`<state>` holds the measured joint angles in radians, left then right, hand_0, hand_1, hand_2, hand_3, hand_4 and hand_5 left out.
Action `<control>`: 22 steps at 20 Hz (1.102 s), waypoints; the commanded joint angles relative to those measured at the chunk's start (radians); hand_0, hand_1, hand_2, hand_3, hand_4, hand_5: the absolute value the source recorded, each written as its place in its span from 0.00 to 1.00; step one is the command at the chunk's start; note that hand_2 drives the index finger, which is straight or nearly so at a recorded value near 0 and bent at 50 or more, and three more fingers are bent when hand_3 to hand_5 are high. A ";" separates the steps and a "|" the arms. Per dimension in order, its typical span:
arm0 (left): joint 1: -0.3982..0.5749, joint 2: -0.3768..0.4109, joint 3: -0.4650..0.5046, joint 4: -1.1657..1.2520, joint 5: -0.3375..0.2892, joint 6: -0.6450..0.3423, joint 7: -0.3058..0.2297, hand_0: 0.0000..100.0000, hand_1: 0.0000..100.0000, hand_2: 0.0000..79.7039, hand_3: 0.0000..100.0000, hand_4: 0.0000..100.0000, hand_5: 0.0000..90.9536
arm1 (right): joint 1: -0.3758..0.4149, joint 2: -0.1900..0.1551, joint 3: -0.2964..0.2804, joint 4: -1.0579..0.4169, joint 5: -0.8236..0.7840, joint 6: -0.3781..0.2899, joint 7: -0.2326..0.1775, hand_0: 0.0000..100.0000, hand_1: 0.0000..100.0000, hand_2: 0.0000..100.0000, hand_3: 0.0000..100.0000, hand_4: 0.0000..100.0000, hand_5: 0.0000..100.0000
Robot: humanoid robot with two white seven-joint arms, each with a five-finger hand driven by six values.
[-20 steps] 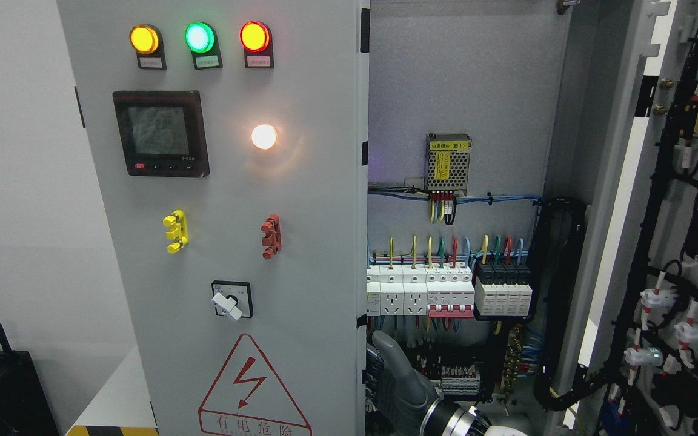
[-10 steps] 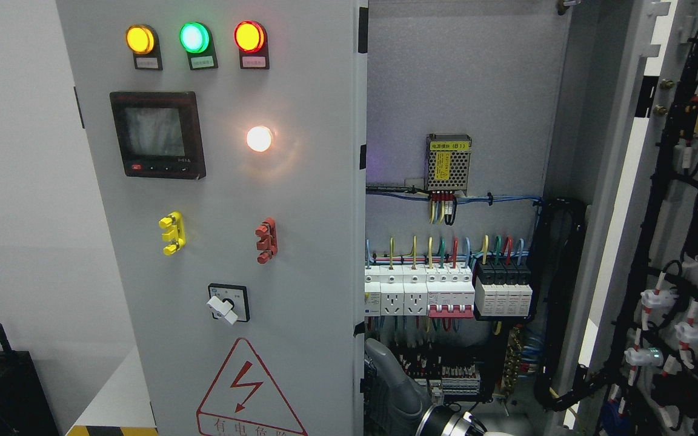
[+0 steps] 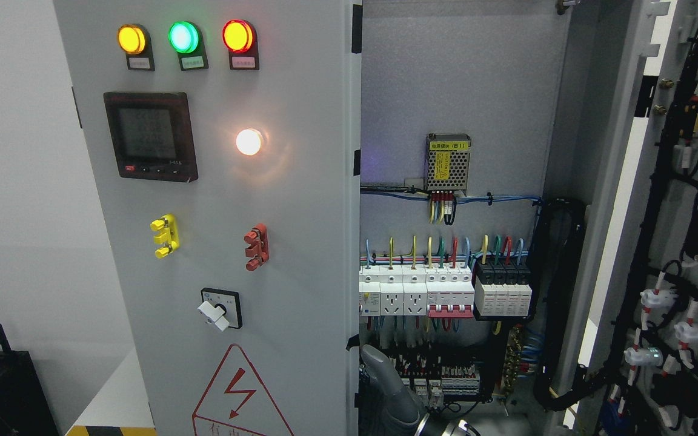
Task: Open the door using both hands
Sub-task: 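Push the panel door outward with the right hand, swinging it open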
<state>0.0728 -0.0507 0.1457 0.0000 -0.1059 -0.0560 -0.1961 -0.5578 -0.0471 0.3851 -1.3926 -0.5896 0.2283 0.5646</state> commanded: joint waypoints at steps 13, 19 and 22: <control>-0.001 0.000 0.000 -0.029 0.000 0.001 0.000 0.00 0.00 0.00 0.00 0.03 0.00 | 0.076 -0.010 0.089 -0.175 -0.050 0.000 0.008 0.11 0.00 0.00 0.00 0.00 0.00; 0.001 0.000 0.000 -0.029 0.000 0.001 0.000 0.00 0.00 0.00 0.00 0.03 0.00 | 0.096 -0.010 0.112 -0.213 -0.053 0.000 0.008 0.11 0.00 0.00 0.00 0.00 0.00; -0.001 0.000 0.000 -0.029 0.000 0.001 0.000 0.00 0.00 0.00 0.00 0.03 0.00 | 0.108 -0.010 0.132 -0.224 -0.053 0.000 0.009 0.11 0.00 0.00 0.00 0.00 0.00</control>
<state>0.0723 -0.0506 0.1457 0.0000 -0.1058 -0.0555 -0.1962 -0.4707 -0.0554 0.4669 -1.5482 -0.6385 0.2287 0.5724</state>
